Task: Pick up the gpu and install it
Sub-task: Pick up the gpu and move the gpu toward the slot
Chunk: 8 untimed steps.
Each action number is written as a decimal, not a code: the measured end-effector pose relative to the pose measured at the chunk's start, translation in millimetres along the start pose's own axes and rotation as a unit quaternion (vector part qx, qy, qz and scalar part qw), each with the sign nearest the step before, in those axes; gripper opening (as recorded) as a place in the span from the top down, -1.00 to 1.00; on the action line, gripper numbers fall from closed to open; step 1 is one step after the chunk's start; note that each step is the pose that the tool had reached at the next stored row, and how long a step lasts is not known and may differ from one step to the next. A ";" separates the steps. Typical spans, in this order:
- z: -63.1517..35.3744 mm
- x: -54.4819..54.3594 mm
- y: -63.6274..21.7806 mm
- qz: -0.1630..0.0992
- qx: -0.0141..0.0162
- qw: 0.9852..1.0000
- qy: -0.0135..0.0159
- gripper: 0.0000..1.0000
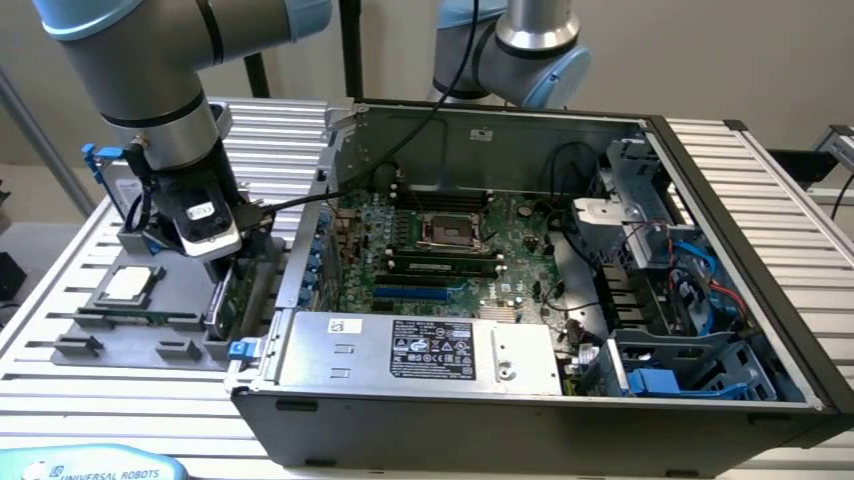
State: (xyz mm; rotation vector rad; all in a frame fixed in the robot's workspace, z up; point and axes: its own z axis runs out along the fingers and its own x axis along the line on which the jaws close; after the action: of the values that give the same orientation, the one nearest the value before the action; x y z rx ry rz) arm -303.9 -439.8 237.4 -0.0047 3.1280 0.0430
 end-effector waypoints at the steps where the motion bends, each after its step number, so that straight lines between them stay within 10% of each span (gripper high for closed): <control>1: 0.0 0.0 0.0 0.000 0.000 1.000 0.000 0.47; 8: 0.0 0.0 0.1 0.004 0.000 1.000 0.000 0.47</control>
State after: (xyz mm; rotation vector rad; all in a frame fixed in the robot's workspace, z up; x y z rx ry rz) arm -303.9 -439.7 237.4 0.0072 3.1279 0.0428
